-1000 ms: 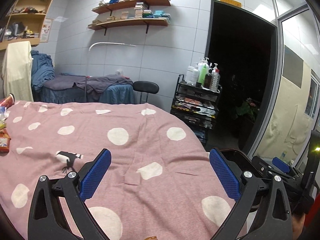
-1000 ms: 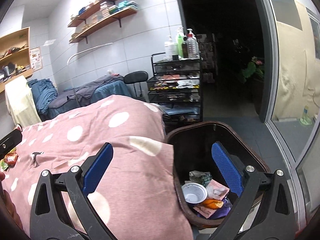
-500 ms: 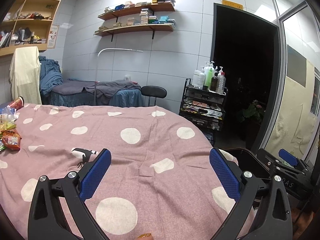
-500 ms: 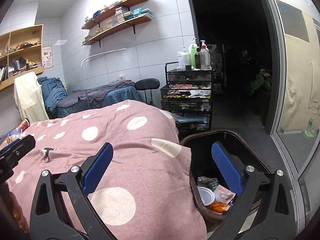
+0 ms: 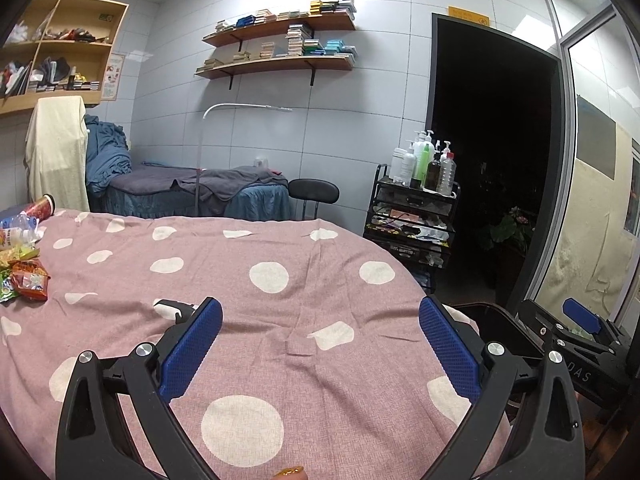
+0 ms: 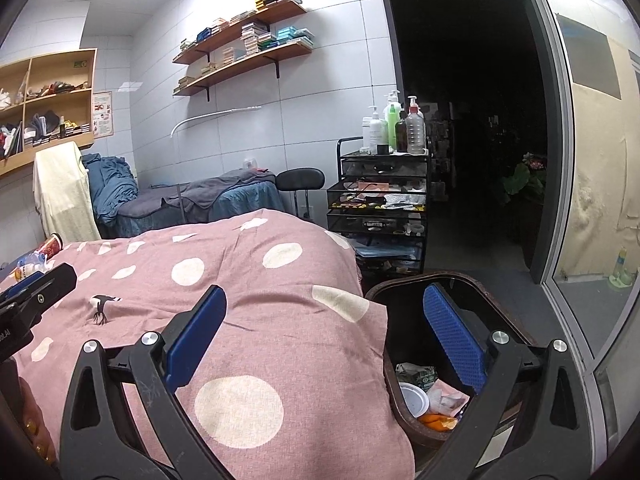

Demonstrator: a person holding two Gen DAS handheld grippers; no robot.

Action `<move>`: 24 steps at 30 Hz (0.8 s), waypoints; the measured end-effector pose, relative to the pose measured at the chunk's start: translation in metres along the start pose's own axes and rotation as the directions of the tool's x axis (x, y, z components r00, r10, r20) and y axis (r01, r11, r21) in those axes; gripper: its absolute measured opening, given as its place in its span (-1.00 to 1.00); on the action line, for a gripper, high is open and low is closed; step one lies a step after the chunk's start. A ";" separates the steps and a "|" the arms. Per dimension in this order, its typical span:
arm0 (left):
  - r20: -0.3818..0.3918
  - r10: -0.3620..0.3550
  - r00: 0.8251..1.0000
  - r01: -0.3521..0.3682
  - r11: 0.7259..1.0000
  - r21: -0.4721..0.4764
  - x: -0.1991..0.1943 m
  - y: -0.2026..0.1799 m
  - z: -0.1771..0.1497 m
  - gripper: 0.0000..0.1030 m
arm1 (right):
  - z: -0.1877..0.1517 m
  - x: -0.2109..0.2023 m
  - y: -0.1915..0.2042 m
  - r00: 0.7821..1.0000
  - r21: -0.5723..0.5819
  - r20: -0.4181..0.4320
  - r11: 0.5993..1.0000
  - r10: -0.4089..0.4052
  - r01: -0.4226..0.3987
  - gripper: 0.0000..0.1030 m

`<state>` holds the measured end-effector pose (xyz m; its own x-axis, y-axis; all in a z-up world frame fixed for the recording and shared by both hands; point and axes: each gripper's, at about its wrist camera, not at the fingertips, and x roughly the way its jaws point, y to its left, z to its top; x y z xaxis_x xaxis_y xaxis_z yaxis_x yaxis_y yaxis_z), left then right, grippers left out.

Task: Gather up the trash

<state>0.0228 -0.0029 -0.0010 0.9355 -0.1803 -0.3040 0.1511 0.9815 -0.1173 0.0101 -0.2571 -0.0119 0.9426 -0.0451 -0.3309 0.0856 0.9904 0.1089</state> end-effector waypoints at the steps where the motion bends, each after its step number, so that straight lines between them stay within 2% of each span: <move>1: 0.000 0.000 1.000 0.000 1.000 -0.003 -0.001 0.000 0.000 0.90 | 0.000 0.000 0.000 1.000 0.000 0.000 1.000 -0.001 0.001 0.89; 24: -0.002 0.009 1.000 -0.009 1.000 -0.002 -0.003 -0.002 0.003 0.90 | -0.002 -0.001 0.000 1.000 0.008 -0.004 1.000 0.002 -0.002 0.89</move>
<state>0.0210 -0.0038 0.0023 0.9362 -0.1713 -0.3070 0.1418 0.9830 -0.1163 0.0085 -0.2563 -0.0134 0.9414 -0.0427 -0.3345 0.0864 0.9894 0.1168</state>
